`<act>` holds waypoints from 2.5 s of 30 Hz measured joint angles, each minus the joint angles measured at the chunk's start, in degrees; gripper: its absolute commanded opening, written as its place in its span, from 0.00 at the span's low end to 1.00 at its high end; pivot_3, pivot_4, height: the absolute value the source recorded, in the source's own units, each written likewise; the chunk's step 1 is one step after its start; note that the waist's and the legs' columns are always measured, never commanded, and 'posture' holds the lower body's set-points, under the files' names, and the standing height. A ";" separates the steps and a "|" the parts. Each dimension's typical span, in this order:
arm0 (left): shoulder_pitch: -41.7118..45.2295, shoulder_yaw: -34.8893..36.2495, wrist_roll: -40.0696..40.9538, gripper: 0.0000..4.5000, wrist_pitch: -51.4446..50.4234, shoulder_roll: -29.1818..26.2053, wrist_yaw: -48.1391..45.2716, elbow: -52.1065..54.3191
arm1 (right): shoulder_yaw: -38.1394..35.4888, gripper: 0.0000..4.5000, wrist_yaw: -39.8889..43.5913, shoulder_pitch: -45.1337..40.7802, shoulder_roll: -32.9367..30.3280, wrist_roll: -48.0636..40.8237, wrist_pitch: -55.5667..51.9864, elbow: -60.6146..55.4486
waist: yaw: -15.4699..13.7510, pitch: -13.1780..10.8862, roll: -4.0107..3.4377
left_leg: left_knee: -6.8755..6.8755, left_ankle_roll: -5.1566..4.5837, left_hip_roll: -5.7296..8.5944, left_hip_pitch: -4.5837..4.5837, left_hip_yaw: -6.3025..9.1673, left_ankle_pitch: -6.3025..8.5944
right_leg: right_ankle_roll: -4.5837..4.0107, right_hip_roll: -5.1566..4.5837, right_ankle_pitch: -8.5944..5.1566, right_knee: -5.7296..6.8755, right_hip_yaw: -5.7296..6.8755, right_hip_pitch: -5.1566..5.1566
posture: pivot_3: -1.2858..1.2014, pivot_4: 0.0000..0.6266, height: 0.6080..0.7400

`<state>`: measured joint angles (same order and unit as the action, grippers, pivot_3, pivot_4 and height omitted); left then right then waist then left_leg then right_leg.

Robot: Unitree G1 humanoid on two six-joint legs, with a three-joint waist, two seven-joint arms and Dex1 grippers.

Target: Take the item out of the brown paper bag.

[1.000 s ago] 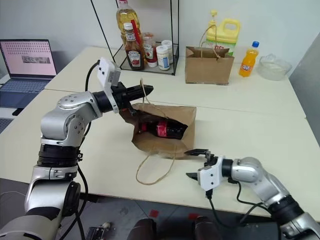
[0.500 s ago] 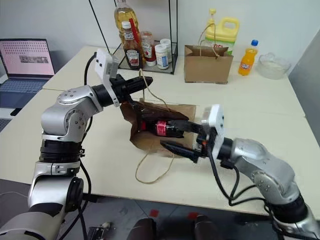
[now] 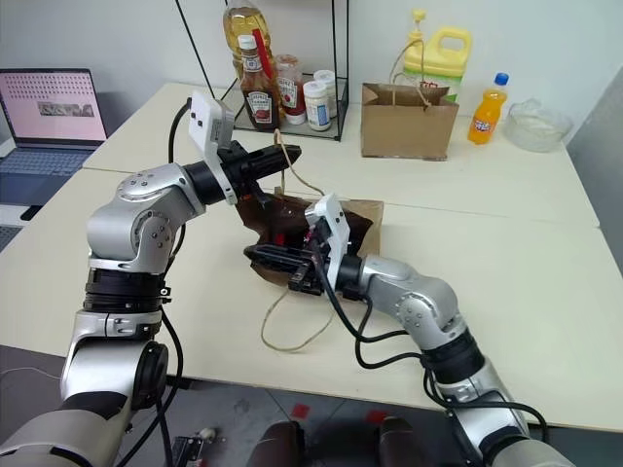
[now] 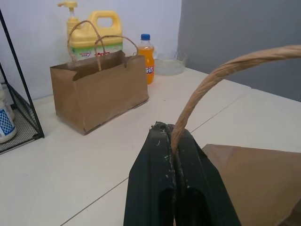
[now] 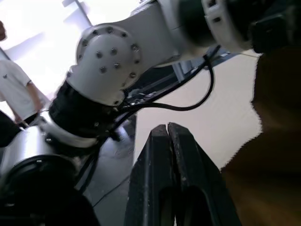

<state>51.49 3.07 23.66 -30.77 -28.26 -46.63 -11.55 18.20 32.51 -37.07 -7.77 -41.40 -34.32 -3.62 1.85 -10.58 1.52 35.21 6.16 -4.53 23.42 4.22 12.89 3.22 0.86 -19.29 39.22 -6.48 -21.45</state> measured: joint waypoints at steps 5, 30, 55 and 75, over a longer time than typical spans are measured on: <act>-0.34 0.01 0.10 0.00 -0.09 0.01 0.45 0.81 | 1.01 0.01 -2.82 -0.90 -0.91 13.81 6.45 4.24 | 0.02 0.00 -0.01 | 0.00 0.03 0.00 0.01 0.00 -0.01 | 0.00 0.00 0.00 0.07 0.01 -0.04 | 0.52 0.24 1.00; -1.43 0.06 0.34 0.00 -0.03 0.82 1.01 2.11 | 16.82 0.99 -0.16 -7.05 -15.42 58.72 15.37 9.50 | 0.11 0.00 0.00 | 0.26 0.27 0.02 0.14 0.01 -0.17 | -0.01 0.00 0.00 0.58 -0.01 -0.31 | 0.52 0.24 1.00; -1.70 0.16 -1.11 0.00 1.33 1.13 3.72 1.23 | 9.89 0.68 7.37 -2.16 -16.22 60.30 28.95 5.16 | 0.06 -0.01 -0.02 | 0.62 0.27 0.03 0.43 0.22 -0.16 | 0.01 0.00 0.01 0.74 0.22 -0.36 | 0.52 0.24 1.00; -0.49 0.00 -3.57 0.00 3.91 2.23 4.53 -4.26 | -25.64 0.68 4.95 3.46 -22.29 14.72 -10.34 -30.78 | 0.25 -0.15 -0.25 | 0.73 0.24 0.02 0.50 0.43 -0.16 | -0.01 -0.03 0.01 0.79 0.55 -0.27 | 0.52 0.24 1.00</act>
<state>51.00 3.07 20.09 -26.86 -26.03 -42.10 -15.82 -7.45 37.47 -33.61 -30.06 -26.67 -44.67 -34.40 2.09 -10.72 1.27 35.94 6.40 -4.51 23.93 4.65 12.73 3.21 0.83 -19.28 40.02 -5.93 -21.72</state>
